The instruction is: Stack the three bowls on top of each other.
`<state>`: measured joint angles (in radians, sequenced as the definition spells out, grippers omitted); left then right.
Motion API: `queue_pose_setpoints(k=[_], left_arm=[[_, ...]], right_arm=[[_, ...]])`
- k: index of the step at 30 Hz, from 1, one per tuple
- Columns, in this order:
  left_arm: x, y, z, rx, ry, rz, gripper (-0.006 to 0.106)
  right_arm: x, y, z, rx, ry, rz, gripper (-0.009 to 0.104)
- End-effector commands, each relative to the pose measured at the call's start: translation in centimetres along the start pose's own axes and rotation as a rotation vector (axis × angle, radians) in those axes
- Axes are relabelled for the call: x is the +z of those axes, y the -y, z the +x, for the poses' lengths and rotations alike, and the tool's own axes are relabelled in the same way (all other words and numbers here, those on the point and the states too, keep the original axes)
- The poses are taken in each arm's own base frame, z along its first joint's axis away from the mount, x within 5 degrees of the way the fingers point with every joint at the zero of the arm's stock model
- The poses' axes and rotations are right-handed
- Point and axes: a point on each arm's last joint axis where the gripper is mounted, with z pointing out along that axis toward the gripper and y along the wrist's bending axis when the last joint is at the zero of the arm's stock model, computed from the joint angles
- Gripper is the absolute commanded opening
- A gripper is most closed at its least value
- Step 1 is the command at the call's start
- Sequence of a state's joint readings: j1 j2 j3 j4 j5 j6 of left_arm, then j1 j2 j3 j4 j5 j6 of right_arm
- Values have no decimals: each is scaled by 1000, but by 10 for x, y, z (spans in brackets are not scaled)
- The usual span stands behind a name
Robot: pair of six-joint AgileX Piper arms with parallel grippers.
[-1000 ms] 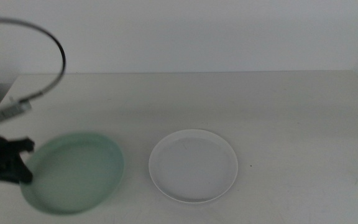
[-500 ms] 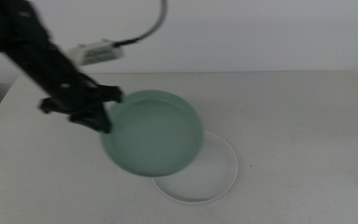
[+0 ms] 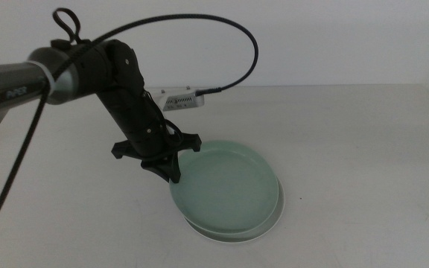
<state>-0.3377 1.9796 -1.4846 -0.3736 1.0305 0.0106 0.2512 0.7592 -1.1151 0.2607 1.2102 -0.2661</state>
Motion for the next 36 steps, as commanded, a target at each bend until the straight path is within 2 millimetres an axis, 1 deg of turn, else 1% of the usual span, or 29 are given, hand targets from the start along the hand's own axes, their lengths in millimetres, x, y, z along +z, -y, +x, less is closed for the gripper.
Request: queue_pose_setpoints(k=[1,4,5,7,9,12,13,16,19,22,24,27,30,33,36], left_arm=[[-23,16,-4,2,77,52,3],[-18,19,-4,35,73,48,14],[-17,19,-3,40,71,48,21],[-18,20,-3,50,67,50,40],[-21,21,-2,63,58,54,65],[-39,21,-2,86,56,42,100],[-47,19,-1,91,54,37,106],[-81,17,3,106,60,21,105],[-124,11,12,108,121,-4,105],[-166,6,27,99,234,-17,105],[-196,2,38,91,345,-24,105],[-231,-1,56,80,472,-39,105],[-257,-2,70,88,586,-81,105],[-271,0,83,108,629,-126,105],[-280,1,96,129,635,-161,105]], right_arm=[[-6,1,-8,-8,74,18,45],[-6,1,-8,-8,74,18,45],[-6,1,-8,-8,74,18,45],[-6,1,-8,-8,74,18,45],[-6,1,-8,-8,74,18,45],[-6,1,-8,-8,74,18,45],[-6,1,-8,-8,74,18,45],[-6,1,-8,-8,74,18,45],[-6,1,-8,-8,74,18,45],[-6,1,-8,-8,74,18,45],[-6,1,-8,-8,74,18,45],[-6,1,-8,-8,74,18,45],[-6,1,-8,-8,74,18,45],[-6,1,-8,-8,74,18,45],[-6,1,-8,-8,74,18,45]])
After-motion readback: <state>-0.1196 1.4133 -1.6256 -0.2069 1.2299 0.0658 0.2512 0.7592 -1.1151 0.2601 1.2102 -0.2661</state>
